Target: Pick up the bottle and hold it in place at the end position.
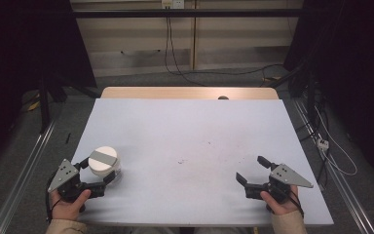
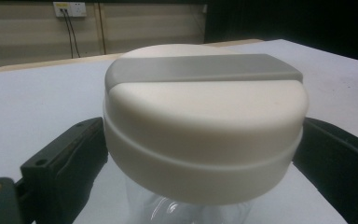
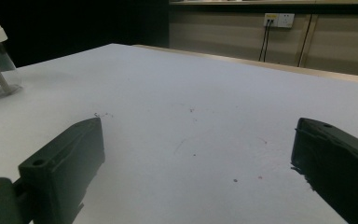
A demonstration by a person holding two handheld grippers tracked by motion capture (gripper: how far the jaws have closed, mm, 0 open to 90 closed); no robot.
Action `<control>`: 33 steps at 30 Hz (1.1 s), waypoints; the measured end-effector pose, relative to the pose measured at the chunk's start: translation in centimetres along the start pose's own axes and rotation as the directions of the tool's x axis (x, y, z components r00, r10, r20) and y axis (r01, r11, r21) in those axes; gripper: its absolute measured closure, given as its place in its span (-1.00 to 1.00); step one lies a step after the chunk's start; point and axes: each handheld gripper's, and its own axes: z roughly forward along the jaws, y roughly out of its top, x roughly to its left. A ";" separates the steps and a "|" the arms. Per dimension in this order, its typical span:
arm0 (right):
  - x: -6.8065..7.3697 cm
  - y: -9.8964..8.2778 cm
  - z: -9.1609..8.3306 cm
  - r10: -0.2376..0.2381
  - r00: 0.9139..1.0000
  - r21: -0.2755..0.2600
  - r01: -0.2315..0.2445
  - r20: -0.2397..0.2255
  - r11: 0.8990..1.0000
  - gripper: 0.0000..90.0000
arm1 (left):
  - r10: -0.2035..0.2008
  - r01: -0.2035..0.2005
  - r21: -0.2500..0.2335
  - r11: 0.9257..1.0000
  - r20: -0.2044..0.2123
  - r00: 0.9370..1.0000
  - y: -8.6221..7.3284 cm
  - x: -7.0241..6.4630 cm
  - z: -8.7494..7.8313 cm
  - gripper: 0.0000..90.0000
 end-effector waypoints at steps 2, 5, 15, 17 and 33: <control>0.0 0.0 0.0 -0.002 1.000 0.000 0.002 -0.001 1.000 -0.95 | -0.005 0.005 -0.001 1.000 -0.002 1.000 0.0 0.0 0.0 -0.93; 0.1 0.1 0.1 0.000 1.000 -0.002 0.000 -0.004 1.000 -0.95 | 0.003 -0.003 0.001 1.000 -0.003 1.000 0.0 0.0 -0.1 -0.93; 0.0 0.1 0.2 -0.002 1.000 -0.005 0.002 -0.009 1.000 -0.95 | 0.016 -0.016 0.028 0.999 -0.013 1.000 -0.2 -0.1 0.2 -0.93; 0.0 0.1 0.2 -0.003 1.000 -0.006 0.003 -0.008 1.000 -0.95 | 0.028 -0.028 0.034 0.999 -0.012 1.000 -0.2 -0.1 0.2 -0.93; 0.0 0.0 -0.1 -0.005 1.000 -0.006 0.005 0.001 1.000 -0.95 | 0.037 -0.034 0.130 0.991 -0.021 0.999 -0.4 -0.3 2.4 -0.89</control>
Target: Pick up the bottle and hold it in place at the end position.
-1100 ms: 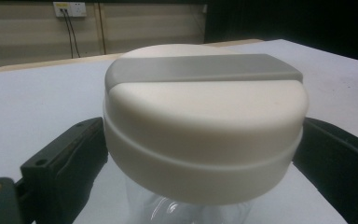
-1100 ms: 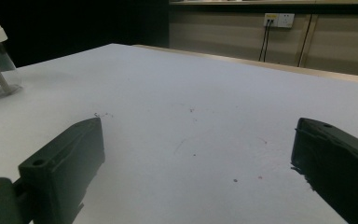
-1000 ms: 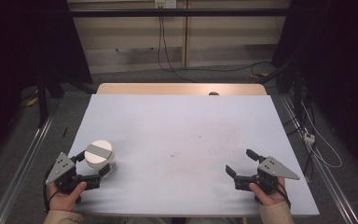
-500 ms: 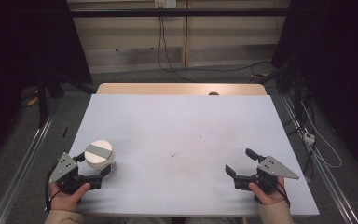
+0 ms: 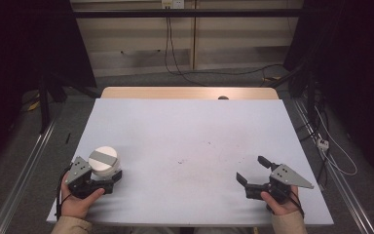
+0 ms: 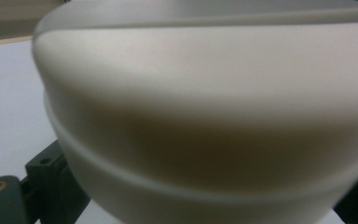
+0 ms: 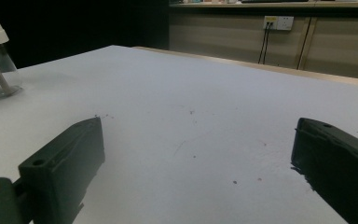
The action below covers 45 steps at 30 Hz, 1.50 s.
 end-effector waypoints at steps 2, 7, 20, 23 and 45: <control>0.0 0.0 0.0 0.001 1.000 -0.001 -0.001 -0.001 1.000 -0.95 | -0.002 0.002 -0.004 1.000 -0.006 1.000 0.0 0.0 0.2 -0.88; 0.0 0.0 0.1 0.001 1.000 -0.003 -0.001 -0.005 1.000 -0.95 | 0.010 -0.010 -0.015 1.000 -0.022 1.000 0.2 -0.1 0.8 -0.77; 0.0 0.0 0.0 0.005 1.000 -0.011 -0.005 -0.005 1.000 -0.95 | -0.021 0.021 -0.084 0.996 0.005 1.000 0.6 0.2 0.8 -0.60; -0.1 0.0 0.1 0.007 1.000 -0.012 -0.008 -0.005 1.000 -0.95 | -0.031 0.032 -0.097 0.995 0.017 0.999 0.9 0.0 0.9 -0.60; 0.2 0.2 0.4 -0.010 1.000 -0.012 0.010 -0.009 1.000 -0.95 | 0.016 -0.003 -0.142 0.990 0.088 0.996 3.9 -2.3 3.9 -0.60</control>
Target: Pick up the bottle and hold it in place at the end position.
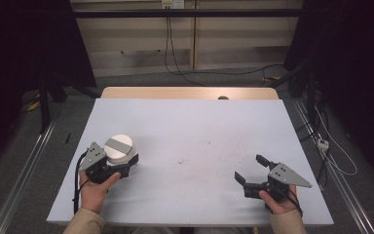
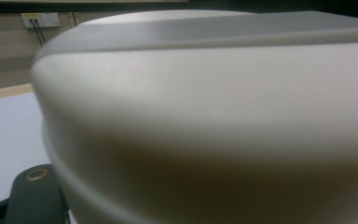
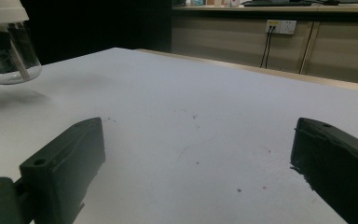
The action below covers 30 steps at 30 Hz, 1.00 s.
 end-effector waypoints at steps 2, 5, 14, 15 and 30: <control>0.0 0.0 0.0 -0.002 1.000 0.000 0.002 -0.001 1.000 -0.94 | 0.005 -0.005 0.000 1.000 0.004 1.000 0.1 -0.1 0.1 -0.60; -0.1 0.0 0.1 -0.003 1.000 -0.002 0.003 0.000 1.000 -0.95 | 0.020 -0.020 0.003 1.000 0.009 1.000 0.4 -0.5 0.5 -0.60; 0.2 0.1 0.4 -0.010 1.000 -0.002 0.010 -0.014 1.000 -0.94 | 0.042 -0.043 0.012 0.999 0.015 0.999 0.7 -1.1 0.8 -0.60; 0.2 0.1 0.5 -0.010 1.000 -0.002 0.010 -0.015 1.000 -0.94 | 0.045 -0.045 0.014 0.999 0.013 0.999 0.7 -1.2 0.8 -0.60; 0.3 0.2 0.6 -0.012 1.000 -0.003 0.011 -0.017 1.000 -0.94 | 0.052 -0.053 0.020 0.998 0.037 0.998 1.1 -1.5 1.7 -0.60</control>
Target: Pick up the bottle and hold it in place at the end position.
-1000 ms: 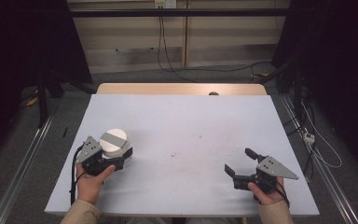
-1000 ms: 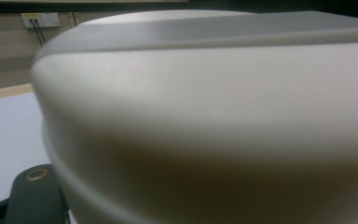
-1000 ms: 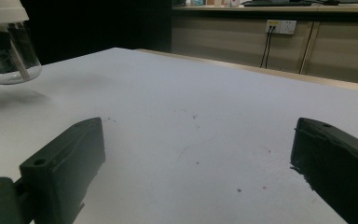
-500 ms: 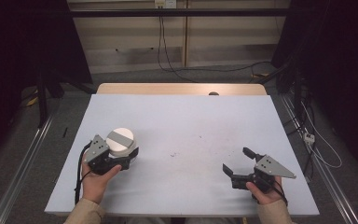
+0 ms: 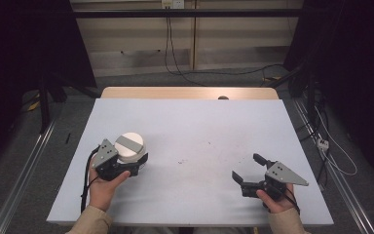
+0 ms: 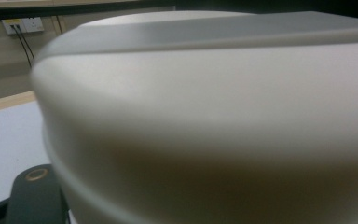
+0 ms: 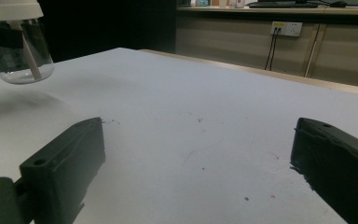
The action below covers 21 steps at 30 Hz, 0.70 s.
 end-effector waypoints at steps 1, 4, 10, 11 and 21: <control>0.0 0.0 0.0 0.000 1.000 0.001 0.000 0.002 1.000 -0.94 | -0.002 0.002 0.000 1.000 0.002 1.000 0.1 0.0 0.1 -0.60; 0.0 0.0 -0.1 -0.002 1.000 0.001 0.002 0.001 1.000 -0.94 | 0.005 -0.005 0.002 1.000 0.008 1.000 0.2 -0.1 0.4 -0.60; 0.0 -0.1 -0.2 -0.003 1.000 0.000 0.003 0.004 1.000 -0.94 | 0.015 -0.015 0.013 1.000 0.028 0.999 0.4 -0.4 1.1 -0.60; 0.0 -0.1 -0.2 -0.003 1.000 0.002 0.003 0.004 1.000 -0.95 | 0.019 -0.019 0.017 1.000 0.028 0.999 0.4 -0.4 1.3 -0.59; -0.2 -0.1 -0.5 -0.001 1.000 0.003 0.001 0.013 1.000 -0.94 | 0.026 -0.027 0.022 0.999 0.047 0.999 0.8 -0.8 2.8 -0.59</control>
